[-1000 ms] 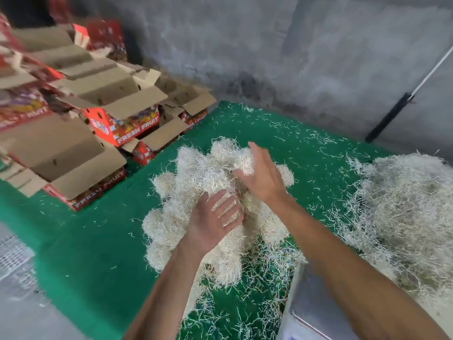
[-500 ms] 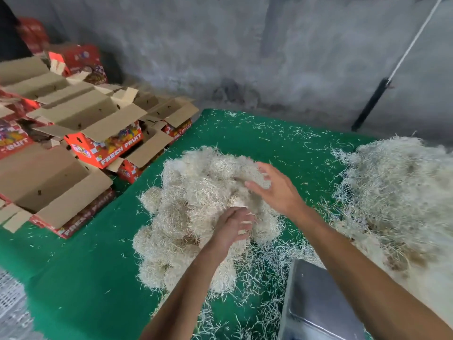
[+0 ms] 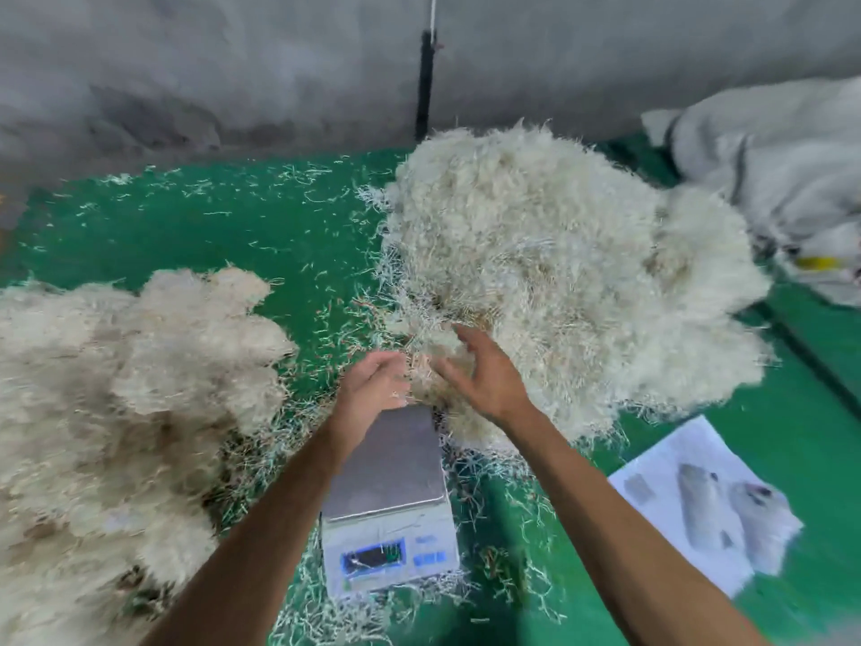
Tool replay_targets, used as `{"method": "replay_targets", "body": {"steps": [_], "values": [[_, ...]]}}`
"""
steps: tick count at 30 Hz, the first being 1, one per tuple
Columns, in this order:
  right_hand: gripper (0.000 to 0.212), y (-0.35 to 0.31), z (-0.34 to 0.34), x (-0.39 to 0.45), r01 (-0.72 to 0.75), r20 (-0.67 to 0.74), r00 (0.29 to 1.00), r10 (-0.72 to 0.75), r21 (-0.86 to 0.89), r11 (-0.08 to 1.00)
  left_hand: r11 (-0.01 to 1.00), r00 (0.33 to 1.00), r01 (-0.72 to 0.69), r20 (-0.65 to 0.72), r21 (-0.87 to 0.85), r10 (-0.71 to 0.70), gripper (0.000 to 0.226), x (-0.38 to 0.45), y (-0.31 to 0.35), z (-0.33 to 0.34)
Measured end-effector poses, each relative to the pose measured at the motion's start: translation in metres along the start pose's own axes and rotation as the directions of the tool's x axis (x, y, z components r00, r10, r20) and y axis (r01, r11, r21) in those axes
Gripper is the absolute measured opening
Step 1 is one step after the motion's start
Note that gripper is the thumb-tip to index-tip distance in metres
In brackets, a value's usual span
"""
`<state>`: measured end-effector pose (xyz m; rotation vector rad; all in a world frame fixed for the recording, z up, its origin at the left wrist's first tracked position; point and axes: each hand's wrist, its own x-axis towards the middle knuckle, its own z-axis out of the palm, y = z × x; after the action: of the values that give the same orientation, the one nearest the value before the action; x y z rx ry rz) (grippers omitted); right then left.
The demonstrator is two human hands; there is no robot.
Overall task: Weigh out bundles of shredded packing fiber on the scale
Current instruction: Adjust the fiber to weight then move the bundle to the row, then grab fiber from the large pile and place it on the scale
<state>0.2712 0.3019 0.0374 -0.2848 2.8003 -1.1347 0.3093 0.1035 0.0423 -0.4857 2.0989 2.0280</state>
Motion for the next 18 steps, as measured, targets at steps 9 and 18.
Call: {"method": "replay_targets", "body": {"steps": [9,18], "values": [[0.047,0.036,0.024,0.062,0.163,0.346,0.938,-0.034,-0.353,0.921,0.917,0.972,0.159,-0.22,0.365,-0.081,0.052,0.077,-0.015,0.058],[0.061,0.059,0.079,0.124,0.276,0.446,0.892,0.07,-0.663,0.696,0.878,0.943,0.324,-0.187,0.352,-0.273,0.046,0.128,-0.044,0.051]]}}
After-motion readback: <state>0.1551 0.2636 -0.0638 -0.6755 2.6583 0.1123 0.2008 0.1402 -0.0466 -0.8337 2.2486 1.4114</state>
